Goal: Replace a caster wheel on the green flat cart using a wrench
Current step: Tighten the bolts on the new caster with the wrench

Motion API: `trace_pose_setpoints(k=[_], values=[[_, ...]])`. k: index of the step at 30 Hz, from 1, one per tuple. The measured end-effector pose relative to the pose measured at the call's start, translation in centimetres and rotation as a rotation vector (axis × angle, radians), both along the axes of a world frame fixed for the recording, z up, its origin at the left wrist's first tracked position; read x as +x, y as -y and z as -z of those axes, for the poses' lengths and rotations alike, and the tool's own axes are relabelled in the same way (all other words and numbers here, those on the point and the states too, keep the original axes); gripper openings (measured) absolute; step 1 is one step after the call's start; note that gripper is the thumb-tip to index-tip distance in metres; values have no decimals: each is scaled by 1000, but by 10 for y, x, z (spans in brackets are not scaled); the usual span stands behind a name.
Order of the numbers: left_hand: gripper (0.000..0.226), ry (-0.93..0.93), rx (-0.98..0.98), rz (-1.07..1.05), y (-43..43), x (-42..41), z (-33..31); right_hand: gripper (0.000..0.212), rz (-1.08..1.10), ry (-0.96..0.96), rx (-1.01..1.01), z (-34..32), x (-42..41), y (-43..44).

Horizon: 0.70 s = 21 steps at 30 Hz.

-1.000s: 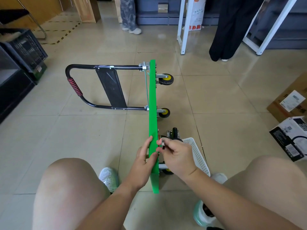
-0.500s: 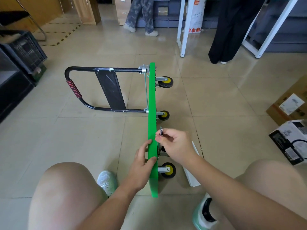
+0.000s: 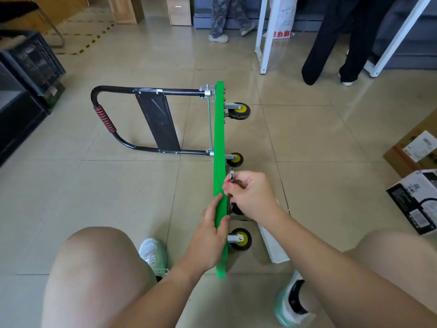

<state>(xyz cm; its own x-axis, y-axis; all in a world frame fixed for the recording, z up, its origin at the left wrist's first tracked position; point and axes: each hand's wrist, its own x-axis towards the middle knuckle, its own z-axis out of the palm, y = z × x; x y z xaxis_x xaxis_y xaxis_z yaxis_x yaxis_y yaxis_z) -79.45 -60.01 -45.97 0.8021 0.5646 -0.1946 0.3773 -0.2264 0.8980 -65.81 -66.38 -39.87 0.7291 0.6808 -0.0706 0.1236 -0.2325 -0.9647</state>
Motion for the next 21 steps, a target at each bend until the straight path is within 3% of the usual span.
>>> trace_pose_setpoints(k=[5, 14, 21], values=[[52, -18, 23, 4, -5, -4, -2, 11, -39, -46, -97, -10, 8, -11], [54, -23, 48, 42, -6, -5, -8, 13, 30, -12, -145, -9, 7, -19], [53, -3, 29, 31, -3, -8, -13, 7, 163, -73, 47, -5, -8, 24]])
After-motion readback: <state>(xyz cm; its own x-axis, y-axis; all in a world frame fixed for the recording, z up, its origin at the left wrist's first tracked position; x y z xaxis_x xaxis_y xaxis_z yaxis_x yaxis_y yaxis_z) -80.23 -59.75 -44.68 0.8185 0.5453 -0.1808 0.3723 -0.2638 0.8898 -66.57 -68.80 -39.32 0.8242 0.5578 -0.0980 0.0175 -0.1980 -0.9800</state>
